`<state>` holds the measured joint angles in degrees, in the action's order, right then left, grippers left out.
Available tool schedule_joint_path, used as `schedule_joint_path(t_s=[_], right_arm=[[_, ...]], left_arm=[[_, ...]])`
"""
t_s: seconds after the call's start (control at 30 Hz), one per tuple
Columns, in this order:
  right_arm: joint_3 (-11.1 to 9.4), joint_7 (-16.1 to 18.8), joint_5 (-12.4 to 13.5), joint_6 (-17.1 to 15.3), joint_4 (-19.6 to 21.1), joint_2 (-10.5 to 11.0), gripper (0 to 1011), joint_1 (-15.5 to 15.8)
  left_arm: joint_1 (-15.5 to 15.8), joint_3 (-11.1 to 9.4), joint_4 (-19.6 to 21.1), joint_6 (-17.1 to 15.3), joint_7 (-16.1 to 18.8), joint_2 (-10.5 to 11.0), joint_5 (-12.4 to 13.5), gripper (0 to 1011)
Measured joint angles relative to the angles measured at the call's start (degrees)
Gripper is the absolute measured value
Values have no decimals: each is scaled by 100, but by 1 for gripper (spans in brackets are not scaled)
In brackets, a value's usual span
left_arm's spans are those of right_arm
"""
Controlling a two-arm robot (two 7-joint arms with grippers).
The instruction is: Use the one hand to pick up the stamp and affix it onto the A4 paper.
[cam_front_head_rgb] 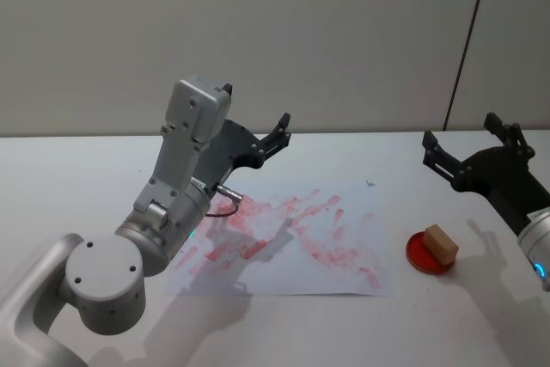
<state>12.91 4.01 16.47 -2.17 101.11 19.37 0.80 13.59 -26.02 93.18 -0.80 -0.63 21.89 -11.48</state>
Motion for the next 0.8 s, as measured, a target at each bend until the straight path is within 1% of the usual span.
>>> schedule_joint_path(t_s=[0.8], right_arm=[[4, -19, 3, 22, 13, -4, 1001, 3]], left_arm=[[0, 0, 0, 0, 0, 0, 0, 1002]])
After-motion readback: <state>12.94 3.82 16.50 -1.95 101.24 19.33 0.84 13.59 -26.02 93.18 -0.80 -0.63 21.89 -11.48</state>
